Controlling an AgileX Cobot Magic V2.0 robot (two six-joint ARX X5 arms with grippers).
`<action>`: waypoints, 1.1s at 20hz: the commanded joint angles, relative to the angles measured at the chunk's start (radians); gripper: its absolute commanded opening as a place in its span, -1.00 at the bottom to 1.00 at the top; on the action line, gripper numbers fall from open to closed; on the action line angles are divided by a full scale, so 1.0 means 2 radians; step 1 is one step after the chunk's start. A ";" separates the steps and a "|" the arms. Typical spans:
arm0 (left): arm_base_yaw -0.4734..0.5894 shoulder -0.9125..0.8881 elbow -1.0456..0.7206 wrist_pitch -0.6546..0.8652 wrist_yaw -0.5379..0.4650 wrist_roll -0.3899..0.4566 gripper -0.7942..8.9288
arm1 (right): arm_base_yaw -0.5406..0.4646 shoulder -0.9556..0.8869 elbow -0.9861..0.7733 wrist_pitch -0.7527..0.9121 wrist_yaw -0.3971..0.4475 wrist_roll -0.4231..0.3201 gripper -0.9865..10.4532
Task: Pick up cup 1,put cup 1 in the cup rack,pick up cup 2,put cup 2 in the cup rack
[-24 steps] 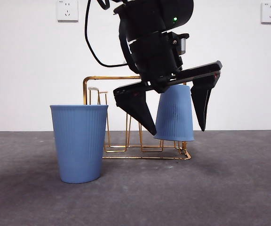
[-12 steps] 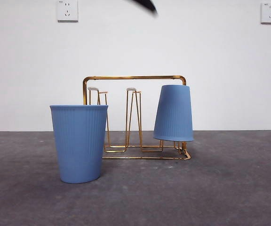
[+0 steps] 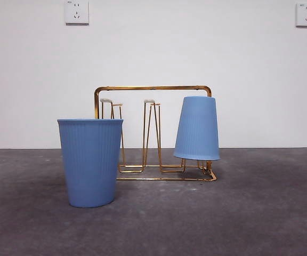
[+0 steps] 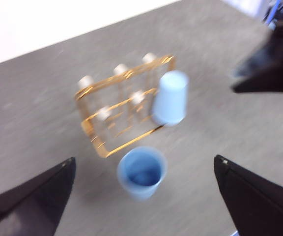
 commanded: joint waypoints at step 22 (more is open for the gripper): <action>-0.002 -0.074 -0.007 -0.042 -0.027 -0.001 0.13 | 0.076 0.300 -0.004 0.140 0.073 0.061 -0.45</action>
